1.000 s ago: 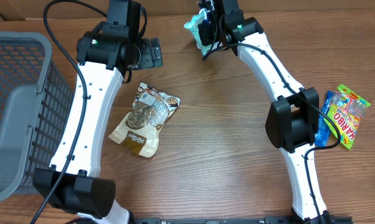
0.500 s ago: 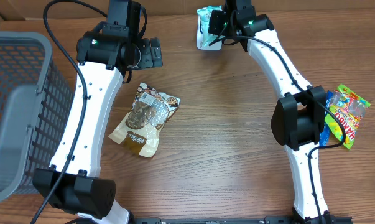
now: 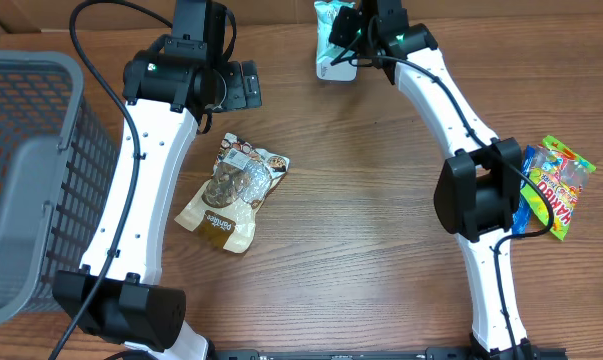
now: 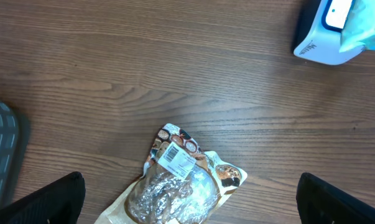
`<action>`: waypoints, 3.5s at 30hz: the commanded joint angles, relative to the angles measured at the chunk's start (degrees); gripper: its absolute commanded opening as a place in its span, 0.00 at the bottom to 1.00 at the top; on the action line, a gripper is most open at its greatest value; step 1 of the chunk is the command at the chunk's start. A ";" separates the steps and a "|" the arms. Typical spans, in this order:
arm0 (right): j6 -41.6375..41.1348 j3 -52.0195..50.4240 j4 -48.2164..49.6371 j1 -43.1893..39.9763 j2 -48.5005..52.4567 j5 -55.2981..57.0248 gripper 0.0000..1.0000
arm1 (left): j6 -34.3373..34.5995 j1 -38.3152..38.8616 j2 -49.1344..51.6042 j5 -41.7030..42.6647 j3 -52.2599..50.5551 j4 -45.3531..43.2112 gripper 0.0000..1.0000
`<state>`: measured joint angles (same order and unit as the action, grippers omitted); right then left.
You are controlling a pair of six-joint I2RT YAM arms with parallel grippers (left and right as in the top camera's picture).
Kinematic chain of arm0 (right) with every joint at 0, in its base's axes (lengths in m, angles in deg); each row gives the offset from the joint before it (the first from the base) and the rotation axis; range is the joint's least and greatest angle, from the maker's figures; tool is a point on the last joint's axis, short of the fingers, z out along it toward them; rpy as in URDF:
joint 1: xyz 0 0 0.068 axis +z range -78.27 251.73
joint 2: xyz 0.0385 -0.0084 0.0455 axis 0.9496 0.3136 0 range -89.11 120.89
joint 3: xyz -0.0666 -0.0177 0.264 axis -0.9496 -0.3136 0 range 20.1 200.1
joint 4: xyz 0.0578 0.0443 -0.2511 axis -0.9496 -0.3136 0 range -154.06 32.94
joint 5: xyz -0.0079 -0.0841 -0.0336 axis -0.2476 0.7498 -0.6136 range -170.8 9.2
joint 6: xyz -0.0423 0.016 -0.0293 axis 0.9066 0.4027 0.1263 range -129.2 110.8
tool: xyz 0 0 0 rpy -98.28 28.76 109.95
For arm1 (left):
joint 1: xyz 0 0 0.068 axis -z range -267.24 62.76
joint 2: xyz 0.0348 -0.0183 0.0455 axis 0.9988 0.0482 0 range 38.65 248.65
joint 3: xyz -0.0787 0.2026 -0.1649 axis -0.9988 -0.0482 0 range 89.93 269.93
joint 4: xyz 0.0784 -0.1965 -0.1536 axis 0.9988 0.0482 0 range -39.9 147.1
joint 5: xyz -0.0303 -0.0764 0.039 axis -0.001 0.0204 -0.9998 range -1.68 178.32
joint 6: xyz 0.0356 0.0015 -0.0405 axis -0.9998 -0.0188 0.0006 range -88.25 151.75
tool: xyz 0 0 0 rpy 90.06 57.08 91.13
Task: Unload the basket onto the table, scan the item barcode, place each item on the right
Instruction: 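Lift the mint pack up to the white scanner with the right gripper, then carry the mint pack right and drop it beside the Haribo bag, then move the right gripper to the cookie bag and grasp its top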
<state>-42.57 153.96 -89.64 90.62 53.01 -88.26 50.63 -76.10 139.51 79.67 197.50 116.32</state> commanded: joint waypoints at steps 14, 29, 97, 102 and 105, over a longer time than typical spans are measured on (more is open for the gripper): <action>-8.83 0.50 1.79 0.20 2.73 -2.47 0.04 | -1.29 -0.24 -0.85 -0.33 0.92 -0.02 0.99; 11.23 0.52 -21.75 -0.76 -18.36 -7.61 0.04 | -1.29 -0.24 -0.85 -0.33 0.92 -0.02 1.00; -1.25 -35.78 0.22 14.25 -14.47 -13.11 0.90 | -1.29 -0.24 -0.85 -0.33 0.92 -0.02 1.00; -1.44 -35.78 3.17 17.94 -10.97 -13.16 0.67 | -1.29 -0.24 -0.85 -0.33 0.92 -0.04 1.00; -1.42 -35.78 3.61 20.22 -9.03 -13.11 0.62 | -1.29 -0.24 -0.85 -0.33 0.92 -0.02 1.00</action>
<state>-43.57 118.27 -86.58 109.35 42.17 -102.47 50.63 -76.10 139.51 79.67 197.50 116.32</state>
